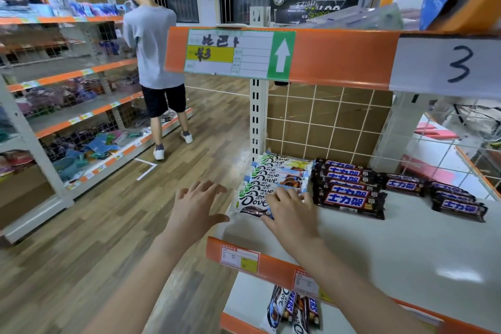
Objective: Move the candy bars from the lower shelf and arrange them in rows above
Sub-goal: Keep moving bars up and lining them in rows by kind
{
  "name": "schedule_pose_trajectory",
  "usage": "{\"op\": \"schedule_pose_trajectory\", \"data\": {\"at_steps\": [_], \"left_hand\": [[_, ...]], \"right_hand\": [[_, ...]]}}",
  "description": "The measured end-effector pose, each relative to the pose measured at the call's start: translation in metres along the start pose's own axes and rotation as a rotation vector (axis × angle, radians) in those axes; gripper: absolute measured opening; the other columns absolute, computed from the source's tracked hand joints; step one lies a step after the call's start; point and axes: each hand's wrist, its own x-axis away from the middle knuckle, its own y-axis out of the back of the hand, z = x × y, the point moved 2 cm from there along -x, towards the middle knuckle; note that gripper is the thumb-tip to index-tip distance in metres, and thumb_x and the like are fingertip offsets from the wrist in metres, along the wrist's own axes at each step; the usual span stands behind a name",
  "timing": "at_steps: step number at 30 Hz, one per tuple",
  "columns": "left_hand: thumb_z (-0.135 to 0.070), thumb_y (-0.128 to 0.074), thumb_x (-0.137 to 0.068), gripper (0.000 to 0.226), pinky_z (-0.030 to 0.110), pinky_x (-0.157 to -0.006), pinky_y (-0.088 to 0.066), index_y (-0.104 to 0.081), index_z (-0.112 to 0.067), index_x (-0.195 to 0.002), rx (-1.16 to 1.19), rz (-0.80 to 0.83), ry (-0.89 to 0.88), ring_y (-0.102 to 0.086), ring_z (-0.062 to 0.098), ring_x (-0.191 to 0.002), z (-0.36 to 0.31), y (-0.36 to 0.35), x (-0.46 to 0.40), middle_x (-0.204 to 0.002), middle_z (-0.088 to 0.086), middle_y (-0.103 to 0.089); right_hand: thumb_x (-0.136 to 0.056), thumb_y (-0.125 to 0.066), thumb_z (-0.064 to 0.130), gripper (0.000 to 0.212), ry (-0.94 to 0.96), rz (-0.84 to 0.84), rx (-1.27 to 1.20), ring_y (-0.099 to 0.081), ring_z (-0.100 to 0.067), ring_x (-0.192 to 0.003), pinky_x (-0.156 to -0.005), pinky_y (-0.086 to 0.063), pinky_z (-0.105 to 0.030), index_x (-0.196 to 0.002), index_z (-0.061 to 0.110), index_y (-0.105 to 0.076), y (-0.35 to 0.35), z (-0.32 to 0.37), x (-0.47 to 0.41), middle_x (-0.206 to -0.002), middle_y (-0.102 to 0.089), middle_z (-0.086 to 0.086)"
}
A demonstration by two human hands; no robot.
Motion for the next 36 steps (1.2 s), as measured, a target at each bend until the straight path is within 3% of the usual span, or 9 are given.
{"op": "schedule_pose_trajectory", "data": {"at_steps": [7, 16, 19, 22, 27, 34, 36], "left_hand": [[-0.056, -0.064, -0.075, 0.060, 0.035, -0.097, -0.028, -0.044, -0.035, -0.129, 0.009, 0.004, -0.014, -0.037, 0.013, -0.126, -0.013, 0.002, -0.002, -0.132, -0.013, -0.045], [-0.055, -0.065, -0.075, 0.059, 0.035, -0.093, -0.027, -0.048, -0.034, -0.128, 0.044, -0.010, -0.130, -0.038, 0.015, -0.125, -0.073, 0.005, -0.009, -0.131, -0.011, -0.047], [-0.056, -0.066, -0.073, 0.059, 0.035, -0.093, -0.028, -0.049, -0.034, -0.125, 0.069, -0.007, -0.162, -0.039, 0.015, -0.125, -0.099, 0.006, -0.010, -0.130, -0.012, -0.048], [-0.052, -0.067, -0.075, 0.058, 0.038, -0.096, -0.028, -0.048, -0.035, -0.127, 0.089, 0.018, -0.197, -0.037, 0.015, -0.127, -0.122, 0.005, -0.011, -0.131, -0.011, -0.047], [-0.047, -0.066, -0.079, 0.059, 0.040, -0.102, -0.027, -0.043, -0.032, -0.131, 0.085, 0.044, -0.285, -0.031, 0.017, -0.131, -0.171, 0.006, -0.009, -0.137, -0.008, -0.041], [-0.060, -0.057, -0.080, 0.061, 0.041, -0.105, -0.025, -0.043, -0.031, -0.132, 0.136, 0.036, -0.421, -0.035, 0.016, -0.128, -0.240, 0.004, 0.006, -0.132, -0.008, -0.045], [-0.059, -0.057, -0.081, 0.059, 0.042, -0.104, -0.024, -0.045, -0.031, -0.131, 0.179, 0.037, -0.445, -0.036, 0.015, -0.128, -0.257, 0.003, 0.014, -0.131, -0.008, -0.046]], "right_hand": [[-0.045, -0.088, 0.051, 0.048, -0.019, 0.002, 0.012, -0.062, -0.017, -0.071, -0.060, -0.047, -0.032, -0.080, 0.023, -0.070, 0.010, -0.009, 0.007, -0.078, -0.064, 0.005], [-0.054, -0.085, 0.049, 0.050, -0.152, 0.122, 0.072, -0.063, -0.020, -0.079, -0.067, -0.048, -0.039, -0.094, 0.023, -0.071, 0.046, -0.057, 0.035, -0.090, -0.068, 0.002], [-0.046, -0.088, 0.049, 0.052, -0.208, 0.135, 0.094, -0.064, -0.020, -0.076, -0.066, -0.051, -0.041, -0.087, 0.022, -0.071, 0.064, -0.078, 0.046, -0.085, -0.067, 0.002], [-0.060, -0.082, 0.050, 0.047, -0.216, 0.182, 0.105, -0.062, -0.022, -0.086, -0.074, -0.048, -0.042, -0.096, 0.022, -0.068, 0.080, -0.095, 0.058, -0.094, -0.064, 0.001], [-0.037, -0.089, 0.053, 0.053, -0.308, 0.159, 0.200, -0.062, -0.020, -0.062, -0.057, -0.049, -0.036, -0.075, 0.022, -0.069, 0.103, -0.126, 0.087, -0.072, -0.062, 0.002], [-0.046, -0.087, 0.051, 0.054, -0.394, 0.133, 0.266, -0.062, -0.021, -0.066, -0.060, -0.048, -0.034, -0.087, 0.020, -0.071, 0.138, -0.172, 0.139, -0.080, -0.064, 0.000], [-0.064, -0.079, 0.051, 0.053, -0.404, 0.148, 0.268, -0.063, -0.022, -0.083, -0.070, -0.048, -0.037, -0.106, 0.022, -0.067, 0.154, -0.179, 0.150, -0.098, -0.064, -0.001]]}}
